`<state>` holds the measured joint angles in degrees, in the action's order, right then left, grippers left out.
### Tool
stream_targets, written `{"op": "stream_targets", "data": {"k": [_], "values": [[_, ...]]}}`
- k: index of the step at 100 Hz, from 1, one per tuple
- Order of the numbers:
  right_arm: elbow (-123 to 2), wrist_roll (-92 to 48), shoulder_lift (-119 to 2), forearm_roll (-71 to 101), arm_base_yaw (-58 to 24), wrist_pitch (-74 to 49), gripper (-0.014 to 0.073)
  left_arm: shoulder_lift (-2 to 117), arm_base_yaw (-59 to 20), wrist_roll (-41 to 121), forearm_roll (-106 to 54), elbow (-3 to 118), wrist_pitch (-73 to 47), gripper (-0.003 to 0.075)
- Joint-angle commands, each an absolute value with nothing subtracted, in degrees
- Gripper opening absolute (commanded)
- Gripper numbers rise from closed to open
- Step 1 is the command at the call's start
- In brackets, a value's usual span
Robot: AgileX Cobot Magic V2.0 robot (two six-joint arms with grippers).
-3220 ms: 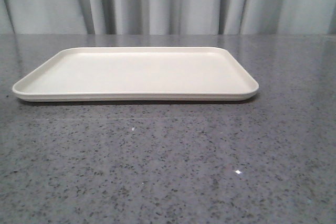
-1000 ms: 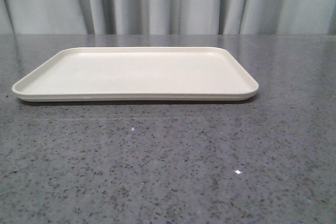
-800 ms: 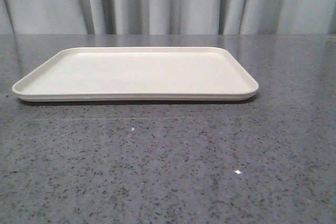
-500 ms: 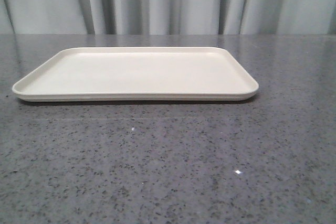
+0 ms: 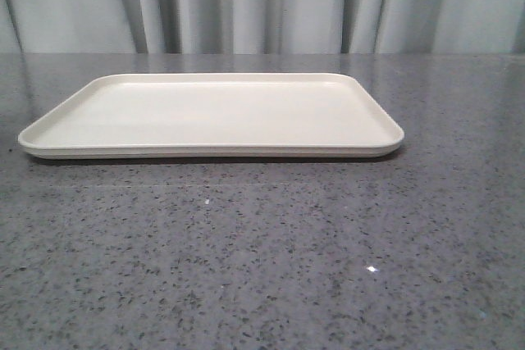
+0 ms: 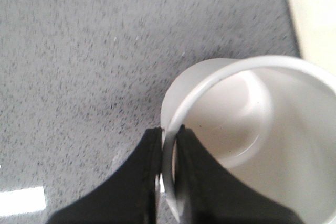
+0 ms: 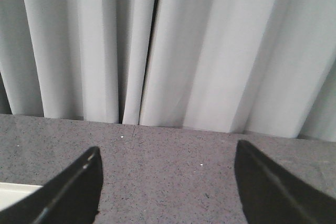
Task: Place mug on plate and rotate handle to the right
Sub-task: 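Carry the mug over the tray and lower it onto the tray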
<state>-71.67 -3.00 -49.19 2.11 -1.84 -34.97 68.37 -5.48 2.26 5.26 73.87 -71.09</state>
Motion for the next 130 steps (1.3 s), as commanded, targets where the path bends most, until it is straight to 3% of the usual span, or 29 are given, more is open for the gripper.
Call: {"op": "stream_targets", "data": {"k": [1,23,75,130], "values": [[-73.59,-3.58,-48.92,1.77,-1.60,-30.72,0.0531,67.96,-5.30,3.27,1.47,78.31,-68.89,-0.0020],[-73.59,-3.70,-48.92,1.72,-1.60,-31.20,0.0531,73.44,-7.20,6.25,-7.01,85.42,-68.80,-0.0020],[-73.59,-3.69,-48.92,-0.66,-1.60,-32.10,0.0531,93.22,-26.34,6.25,-7.60,99.24,-64.67,-0.0020],[-73.59,-3.69,-48.92,-0.66,-1.60,-33.13,0.0531,99.54,-27.66,6.25,-10.35,100.14,-62.68,-0.0020]]}}
